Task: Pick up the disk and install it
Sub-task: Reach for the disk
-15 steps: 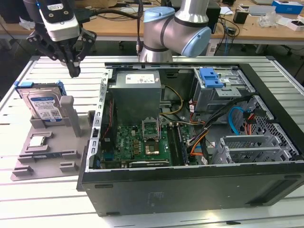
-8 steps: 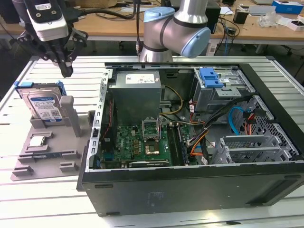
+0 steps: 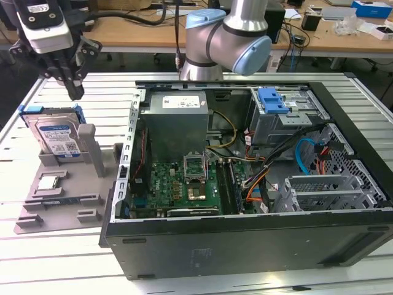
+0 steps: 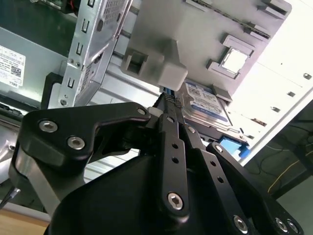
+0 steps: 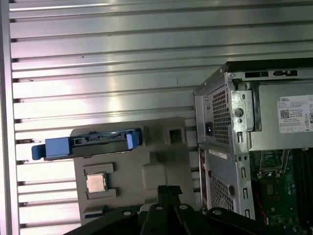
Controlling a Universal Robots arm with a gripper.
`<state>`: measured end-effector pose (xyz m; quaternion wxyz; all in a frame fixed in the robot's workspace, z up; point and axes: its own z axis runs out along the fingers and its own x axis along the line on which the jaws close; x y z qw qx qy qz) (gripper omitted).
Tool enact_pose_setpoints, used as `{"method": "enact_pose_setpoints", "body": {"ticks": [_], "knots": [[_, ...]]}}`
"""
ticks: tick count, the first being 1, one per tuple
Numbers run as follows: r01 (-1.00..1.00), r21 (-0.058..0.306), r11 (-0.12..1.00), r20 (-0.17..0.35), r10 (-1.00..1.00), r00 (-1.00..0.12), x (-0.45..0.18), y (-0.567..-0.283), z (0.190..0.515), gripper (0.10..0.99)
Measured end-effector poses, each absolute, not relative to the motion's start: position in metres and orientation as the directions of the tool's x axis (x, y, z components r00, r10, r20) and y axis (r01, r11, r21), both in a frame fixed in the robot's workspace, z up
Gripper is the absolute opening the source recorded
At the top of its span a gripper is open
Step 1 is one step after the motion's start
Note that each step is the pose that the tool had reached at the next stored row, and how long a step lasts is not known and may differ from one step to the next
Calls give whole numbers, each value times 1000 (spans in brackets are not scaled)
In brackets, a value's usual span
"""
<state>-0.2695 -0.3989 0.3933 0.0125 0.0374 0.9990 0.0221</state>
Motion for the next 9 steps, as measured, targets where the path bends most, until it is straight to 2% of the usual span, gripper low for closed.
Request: {"method": "enact_pose_setpoints", "body": {"ticks": [9], "knots": [[74,45,996,-23,75,-997,-293,-399,393,106]]}}
